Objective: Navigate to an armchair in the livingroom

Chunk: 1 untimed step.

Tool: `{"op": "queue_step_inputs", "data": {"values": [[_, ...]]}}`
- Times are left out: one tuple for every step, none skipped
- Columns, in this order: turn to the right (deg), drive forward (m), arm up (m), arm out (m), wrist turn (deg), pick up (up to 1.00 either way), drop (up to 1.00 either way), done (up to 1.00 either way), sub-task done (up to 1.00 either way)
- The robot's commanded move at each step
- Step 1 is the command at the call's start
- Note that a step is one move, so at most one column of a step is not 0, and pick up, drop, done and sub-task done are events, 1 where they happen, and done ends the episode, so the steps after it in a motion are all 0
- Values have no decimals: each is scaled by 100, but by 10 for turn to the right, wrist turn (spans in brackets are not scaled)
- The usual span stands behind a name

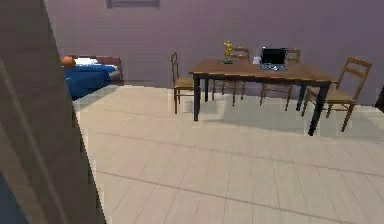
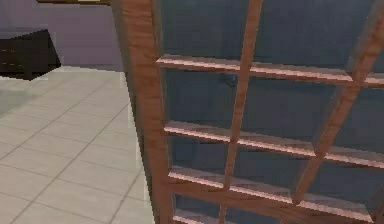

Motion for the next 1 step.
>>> {"op": "queue_step_inputs", "data": {"values": [[0,65,0,0,0,0,0,0,0]]}}
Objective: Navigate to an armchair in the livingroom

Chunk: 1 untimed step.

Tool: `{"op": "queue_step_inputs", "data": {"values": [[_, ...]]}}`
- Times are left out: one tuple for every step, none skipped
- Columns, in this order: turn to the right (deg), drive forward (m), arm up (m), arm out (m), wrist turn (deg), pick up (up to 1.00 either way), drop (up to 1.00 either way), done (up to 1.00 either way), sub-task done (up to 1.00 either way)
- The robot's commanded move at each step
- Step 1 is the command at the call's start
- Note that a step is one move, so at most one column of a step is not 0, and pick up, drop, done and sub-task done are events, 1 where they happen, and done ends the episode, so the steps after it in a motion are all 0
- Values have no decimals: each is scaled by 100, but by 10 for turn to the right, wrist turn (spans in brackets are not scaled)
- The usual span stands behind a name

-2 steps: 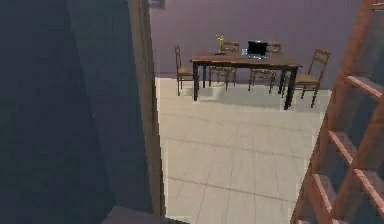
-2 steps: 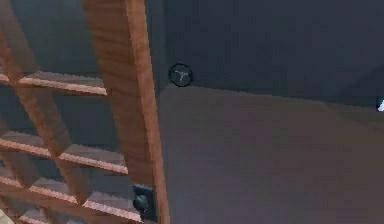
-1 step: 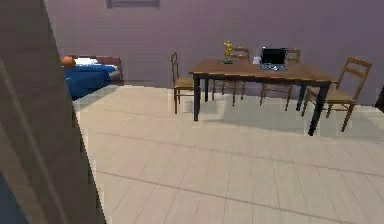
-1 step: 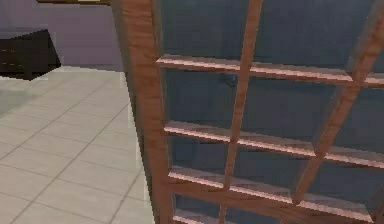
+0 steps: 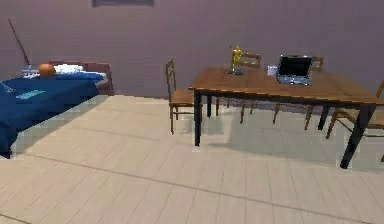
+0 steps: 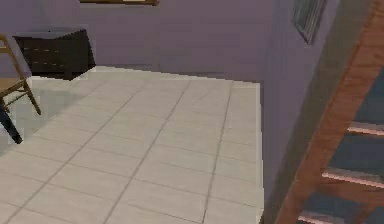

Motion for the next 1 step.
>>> {"op": "queue_step_inputs", "data": {"values": [[-450,0,0,0,0,0,0,0,0]]}}
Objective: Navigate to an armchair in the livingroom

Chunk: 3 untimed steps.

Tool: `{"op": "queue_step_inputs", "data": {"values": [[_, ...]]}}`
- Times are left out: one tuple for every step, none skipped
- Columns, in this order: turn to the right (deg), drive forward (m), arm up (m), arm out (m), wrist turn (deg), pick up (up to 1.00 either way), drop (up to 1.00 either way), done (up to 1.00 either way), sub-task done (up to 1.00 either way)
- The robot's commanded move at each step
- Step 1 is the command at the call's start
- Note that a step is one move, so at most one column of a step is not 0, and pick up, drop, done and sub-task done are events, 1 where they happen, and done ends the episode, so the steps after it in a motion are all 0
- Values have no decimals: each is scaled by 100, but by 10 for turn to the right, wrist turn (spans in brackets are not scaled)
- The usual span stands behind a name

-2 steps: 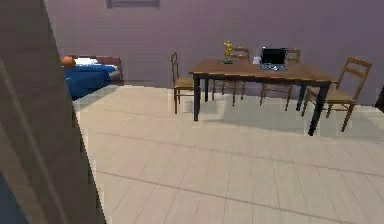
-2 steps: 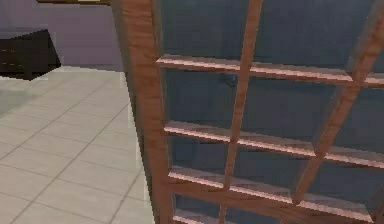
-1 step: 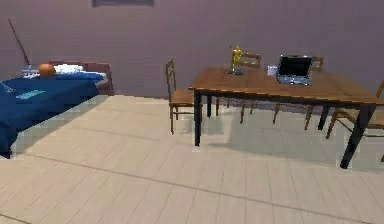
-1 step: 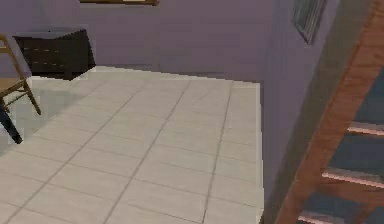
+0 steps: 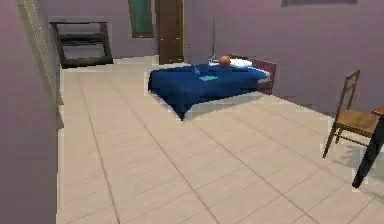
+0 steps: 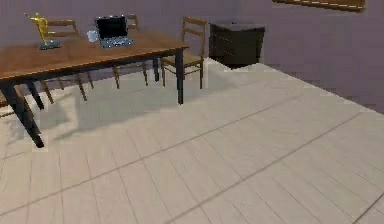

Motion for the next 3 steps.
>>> {"op": "queue_step_inputs", "data": {"values": [[-240,0,0,0,0,0,0,0,0],[0,100,0,0,0,0,0,0,0],[0,100,0,0,0,0,0,0,0]]}}
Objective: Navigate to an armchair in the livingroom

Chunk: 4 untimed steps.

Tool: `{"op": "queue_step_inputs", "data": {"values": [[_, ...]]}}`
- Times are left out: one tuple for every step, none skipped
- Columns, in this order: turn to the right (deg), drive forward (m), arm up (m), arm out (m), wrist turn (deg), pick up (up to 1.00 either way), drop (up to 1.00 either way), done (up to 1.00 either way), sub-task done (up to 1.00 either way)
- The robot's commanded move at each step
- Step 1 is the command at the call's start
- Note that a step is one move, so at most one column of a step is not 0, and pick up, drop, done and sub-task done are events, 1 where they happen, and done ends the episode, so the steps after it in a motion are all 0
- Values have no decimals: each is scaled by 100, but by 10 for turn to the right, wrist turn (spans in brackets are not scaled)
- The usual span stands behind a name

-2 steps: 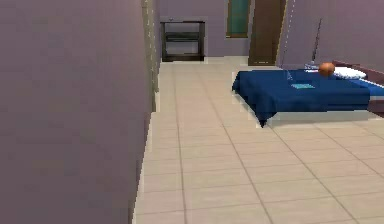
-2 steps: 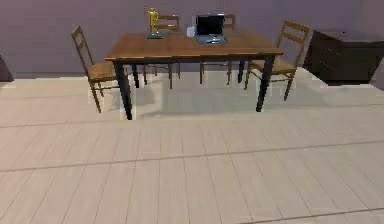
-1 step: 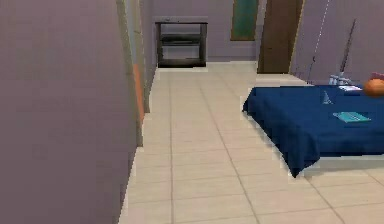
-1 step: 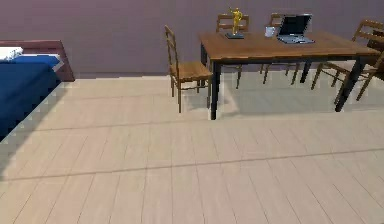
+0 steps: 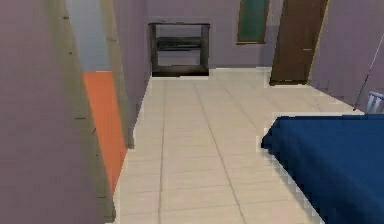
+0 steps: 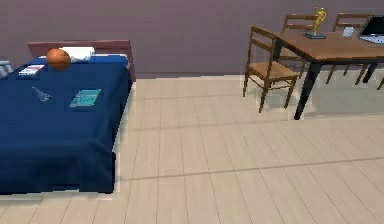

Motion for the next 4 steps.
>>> {"op": "queue_step_inputs", "data": {"values": [[0,100,0,0,0,0,0,0,0],[0,95,0,0,0,0,0,0,0],[210,0,0,0,0,0,0,0,0],[0,100,0,0,0,0,0,0,0]]}}
